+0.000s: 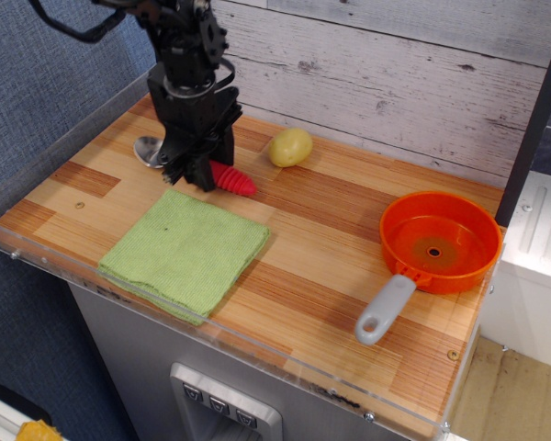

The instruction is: Move the spatula near the egg.

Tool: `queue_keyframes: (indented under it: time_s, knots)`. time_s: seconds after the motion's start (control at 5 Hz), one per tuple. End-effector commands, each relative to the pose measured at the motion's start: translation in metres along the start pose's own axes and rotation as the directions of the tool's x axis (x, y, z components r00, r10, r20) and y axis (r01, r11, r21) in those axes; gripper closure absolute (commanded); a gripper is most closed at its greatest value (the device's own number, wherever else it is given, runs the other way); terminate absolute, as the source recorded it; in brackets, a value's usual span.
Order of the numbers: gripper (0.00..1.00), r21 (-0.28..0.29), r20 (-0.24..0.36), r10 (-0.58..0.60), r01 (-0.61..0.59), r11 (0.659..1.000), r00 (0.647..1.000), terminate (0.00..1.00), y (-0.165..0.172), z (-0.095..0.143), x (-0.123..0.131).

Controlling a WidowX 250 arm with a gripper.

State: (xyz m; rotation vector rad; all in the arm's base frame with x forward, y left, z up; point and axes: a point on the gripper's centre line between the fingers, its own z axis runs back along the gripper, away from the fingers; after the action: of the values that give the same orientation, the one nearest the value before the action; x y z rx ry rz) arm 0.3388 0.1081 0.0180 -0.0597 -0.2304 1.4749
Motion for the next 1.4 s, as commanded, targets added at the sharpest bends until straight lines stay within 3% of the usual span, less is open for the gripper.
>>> queue_keyframes:
  time_s: [0.0,0.2,0.4,0.8,1.2]
  knots:
    - [1.00,-0.031,0.026,0.019,-0.018,0.999,0.999,0.00,-0.005,0.004,0.009]
    - [1.00,-0.021,0.014,-0.013,0.013,1.000,1.000,0.00,-0.005,0.002,0.010]
    - [0.00,-0.029,0.004,-0.026,0.026,0.999,1.000,0.00,-0.005,0.003,0.011]
    - [0.00,-0.036,0.005,-0.027,0.027,0.999,1.000,0.00,-0.009,0.013,0.016]
    - [0.00,-0.078,0.035,-0.087,0.090,0.993,0.996,0.00,-0.012,0.041,0.025]
